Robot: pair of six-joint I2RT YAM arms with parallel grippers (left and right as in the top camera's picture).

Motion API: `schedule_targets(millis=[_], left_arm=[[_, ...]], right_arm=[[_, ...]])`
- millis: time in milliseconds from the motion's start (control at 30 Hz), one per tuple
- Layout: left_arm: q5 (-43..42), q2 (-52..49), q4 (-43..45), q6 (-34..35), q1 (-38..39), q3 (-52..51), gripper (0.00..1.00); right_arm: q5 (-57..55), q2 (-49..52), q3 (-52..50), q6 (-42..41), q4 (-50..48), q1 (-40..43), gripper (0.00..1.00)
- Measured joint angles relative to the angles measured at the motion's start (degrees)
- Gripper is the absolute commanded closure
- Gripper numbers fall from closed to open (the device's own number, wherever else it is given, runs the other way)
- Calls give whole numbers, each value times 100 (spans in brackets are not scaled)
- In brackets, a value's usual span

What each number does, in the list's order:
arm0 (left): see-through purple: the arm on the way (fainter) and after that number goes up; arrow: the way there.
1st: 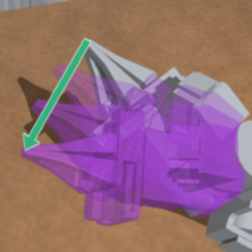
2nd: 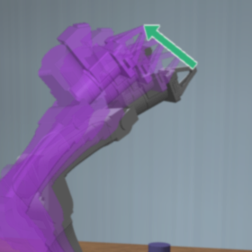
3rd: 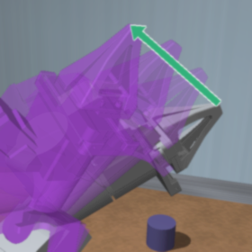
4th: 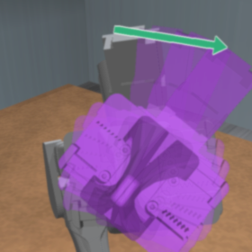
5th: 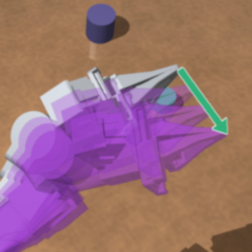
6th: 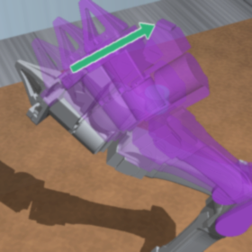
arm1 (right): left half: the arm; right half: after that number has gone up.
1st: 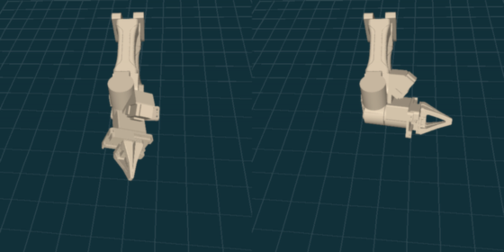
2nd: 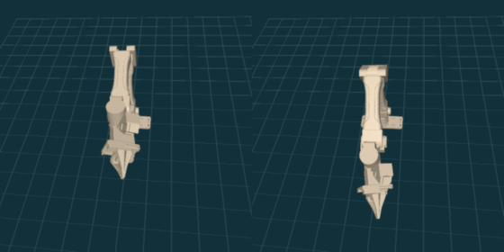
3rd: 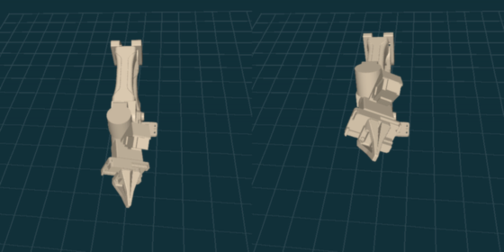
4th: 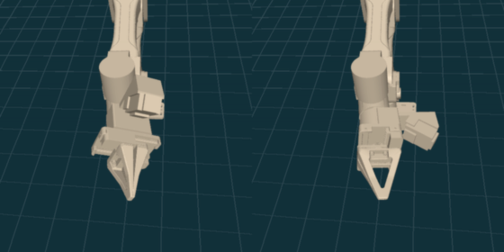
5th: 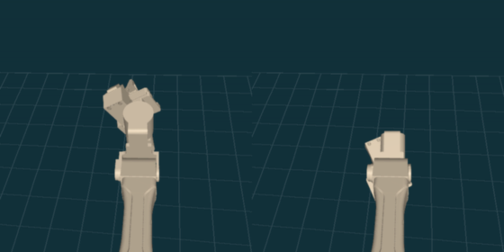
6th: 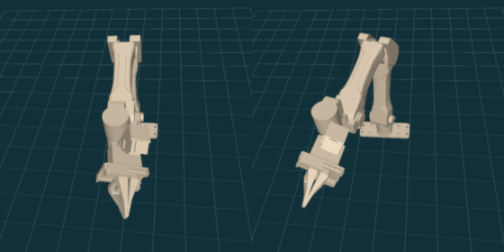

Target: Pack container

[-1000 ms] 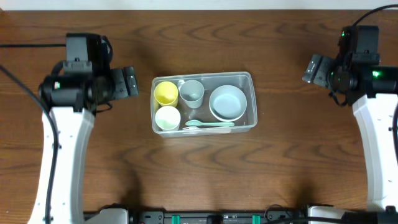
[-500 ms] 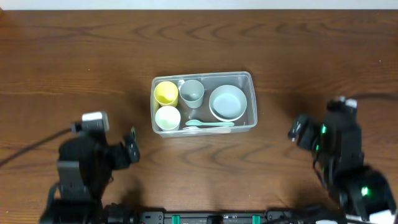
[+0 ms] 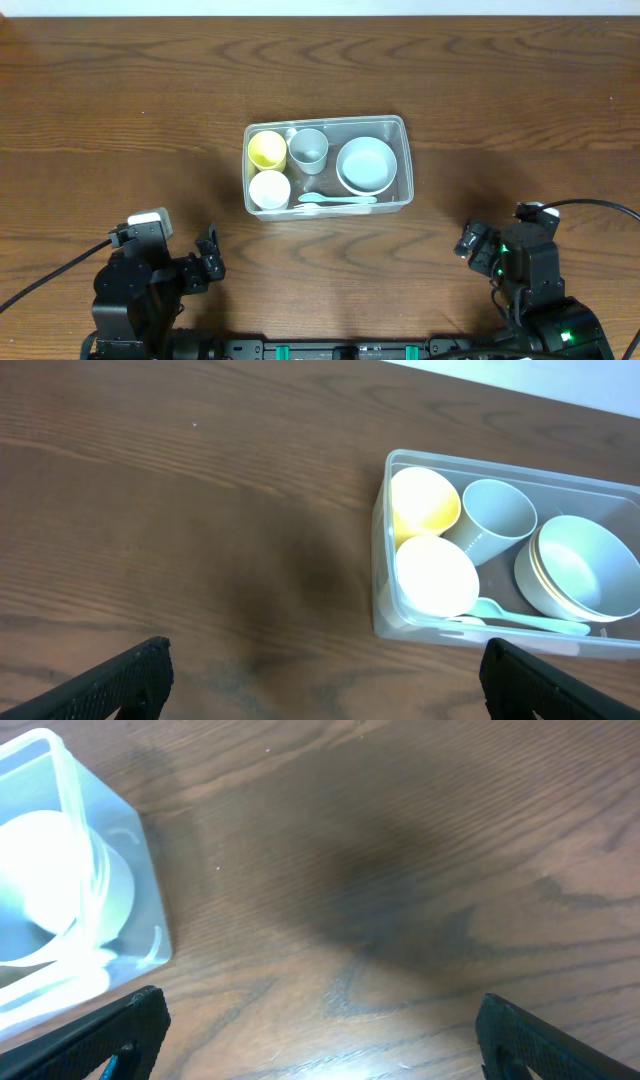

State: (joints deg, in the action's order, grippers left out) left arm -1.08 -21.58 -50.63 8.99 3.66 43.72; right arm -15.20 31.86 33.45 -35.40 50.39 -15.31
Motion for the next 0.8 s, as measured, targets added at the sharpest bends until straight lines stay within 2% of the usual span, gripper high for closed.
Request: schedule_targets(millis=[500,633,800], left_arm=[[0,2,-11,0,0,0,2],[0,0,-9,0,0,0,2],[0,2,-13,0,0,0,2]], right_arm=[[105,-4,-9,-9,-120,0,1],[170,-262,-188,555,-1123,9,1],[608,-1401,-870,1755,-2684,219,1]])
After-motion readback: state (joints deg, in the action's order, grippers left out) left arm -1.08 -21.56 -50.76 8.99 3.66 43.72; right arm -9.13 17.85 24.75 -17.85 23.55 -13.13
